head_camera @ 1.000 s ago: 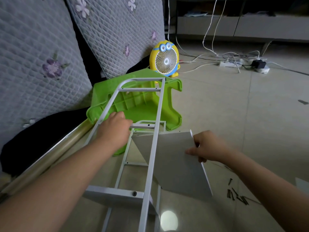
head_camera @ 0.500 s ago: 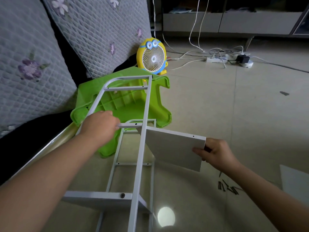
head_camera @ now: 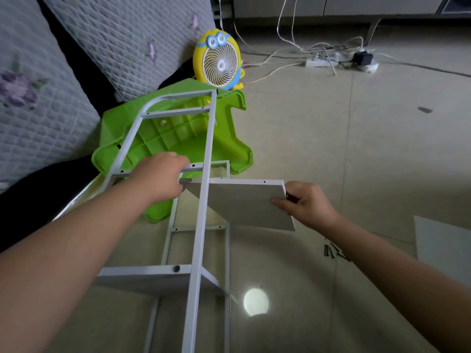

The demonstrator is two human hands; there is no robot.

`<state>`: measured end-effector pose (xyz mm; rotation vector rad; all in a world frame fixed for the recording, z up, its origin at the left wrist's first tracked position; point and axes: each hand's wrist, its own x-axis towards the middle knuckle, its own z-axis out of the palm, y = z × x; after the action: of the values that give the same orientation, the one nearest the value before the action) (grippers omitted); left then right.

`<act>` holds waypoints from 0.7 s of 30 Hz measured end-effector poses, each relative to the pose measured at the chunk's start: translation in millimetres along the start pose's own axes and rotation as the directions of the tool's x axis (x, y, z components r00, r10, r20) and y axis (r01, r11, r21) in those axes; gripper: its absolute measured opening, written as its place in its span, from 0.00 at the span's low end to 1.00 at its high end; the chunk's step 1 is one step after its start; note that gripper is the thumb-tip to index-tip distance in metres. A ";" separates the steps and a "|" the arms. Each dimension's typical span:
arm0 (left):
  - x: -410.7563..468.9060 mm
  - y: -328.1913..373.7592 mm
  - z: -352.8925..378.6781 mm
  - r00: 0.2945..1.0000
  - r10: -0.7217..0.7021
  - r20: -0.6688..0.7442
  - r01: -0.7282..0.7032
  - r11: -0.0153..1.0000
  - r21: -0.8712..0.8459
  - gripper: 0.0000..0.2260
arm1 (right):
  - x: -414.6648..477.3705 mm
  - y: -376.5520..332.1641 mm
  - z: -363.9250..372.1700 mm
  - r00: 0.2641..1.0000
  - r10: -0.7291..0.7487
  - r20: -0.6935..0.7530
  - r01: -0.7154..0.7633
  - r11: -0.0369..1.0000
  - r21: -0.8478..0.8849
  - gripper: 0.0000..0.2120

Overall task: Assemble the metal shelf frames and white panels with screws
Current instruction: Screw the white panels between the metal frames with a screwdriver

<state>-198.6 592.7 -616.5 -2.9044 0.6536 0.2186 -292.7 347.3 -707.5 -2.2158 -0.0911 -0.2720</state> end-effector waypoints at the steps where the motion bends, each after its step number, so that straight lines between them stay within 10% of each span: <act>1: 1.5 4.1 0.9 1.000 0.004 0.001 -0.004 1.000 -0.020 0.13 | 0.0 -0.2 0.2 1.000 0.005 0.014 -0.005 1.000 0.003 0.19; 15: 16.9 26.0 4.6 0.999 0.037 0.002 -0.037 0.999 -0.004 0.07 | 23.0 -24.9 -28.9 0.969 0.074 0.235 0.013 0.936 -0.351 0.12; 21: 17.7 26.5 11.1 0.993 0.115 -0.008 -0.115 0.992 0.053 0.06 | 41.7 -48.8 -24.1 0.888 0.174 0.425 0.191 0.702 -0.686 0.11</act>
<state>-195.4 563.7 -633.6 -2.8226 0.8173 0.1960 -263.9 356.9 -646.0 -3.0364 -0.3013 0.2972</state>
